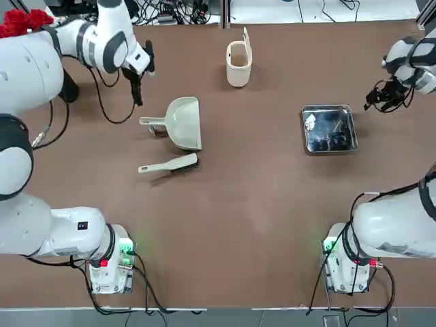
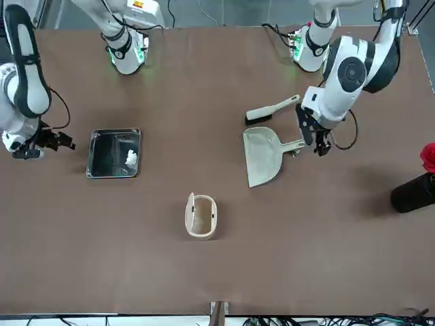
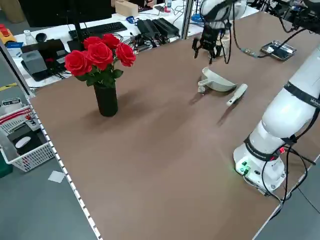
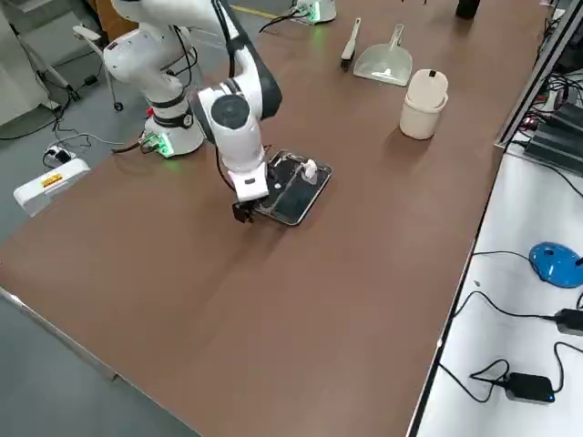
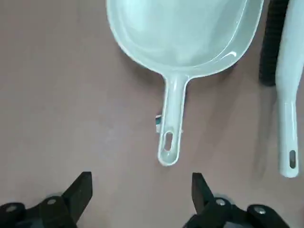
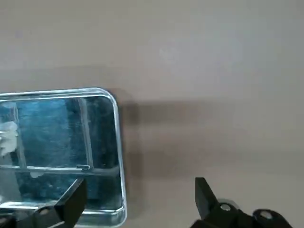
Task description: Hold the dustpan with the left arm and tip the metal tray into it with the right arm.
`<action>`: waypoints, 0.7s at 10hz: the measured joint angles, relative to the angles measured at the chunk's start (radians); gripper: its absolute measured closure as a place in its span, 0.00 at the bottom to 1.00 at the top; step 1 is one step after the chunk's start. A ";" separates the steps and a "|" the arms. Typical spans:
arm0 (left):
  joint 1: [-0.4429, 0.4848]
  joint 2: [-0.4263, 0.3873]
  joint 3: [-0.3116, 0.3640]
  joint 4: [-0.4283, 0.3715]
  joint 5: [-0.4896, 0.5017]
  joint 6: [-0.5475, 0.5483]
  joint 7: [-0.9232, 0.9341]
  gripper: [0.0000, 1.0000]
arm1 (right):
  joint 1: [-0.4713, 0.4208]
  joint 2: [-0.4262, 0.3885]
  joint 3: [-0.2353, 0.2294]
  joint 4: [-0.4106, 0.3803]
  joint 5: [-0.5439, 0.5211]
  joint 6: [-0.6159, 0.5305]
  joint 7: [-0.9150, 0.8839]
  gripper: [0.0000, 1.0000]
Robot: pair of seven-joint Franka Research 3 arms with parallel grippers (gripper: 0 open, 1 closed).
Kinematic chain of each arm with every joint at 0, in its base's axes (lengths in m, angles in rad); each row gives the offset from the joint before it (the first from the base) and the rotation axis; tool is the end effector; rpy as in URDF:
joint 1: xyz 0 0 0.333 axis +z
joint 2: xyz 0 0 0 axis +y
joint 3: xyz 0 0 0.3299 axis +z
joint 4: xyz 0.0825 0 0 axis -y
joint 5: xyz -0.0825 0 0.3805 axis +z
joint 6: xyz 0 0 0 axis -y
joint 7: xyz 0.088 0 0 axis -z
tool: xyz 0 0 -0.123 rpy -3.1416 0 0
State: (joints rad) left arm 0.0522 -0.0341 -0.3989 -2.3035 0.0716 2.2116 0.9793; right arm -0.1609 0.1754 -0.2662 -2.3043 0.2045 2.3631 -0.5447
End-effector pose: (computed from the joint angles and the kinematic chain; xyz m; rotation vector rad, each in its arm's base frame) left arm 0.4680 -0.1658 0.3549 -2.3947 1.9563 0.1227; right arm 0.4672 -0.2086 0.2648 -3.0113 0.0520 0.0793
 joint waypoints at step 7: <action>-0.008 0.130 -0.016 -0.116 0.126 0.231 -0.043 0.12 | 0.027 0.114 0.067 -0.056 0.070 0.177 -0.033 0.04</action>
State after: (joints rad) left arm 0.0444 0.0963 -0.4152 -2.4198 0.1976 2.4428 0.9368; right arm -0.1340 0.2894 -0.1990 -2.3606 0.2749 2.5404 -0.5772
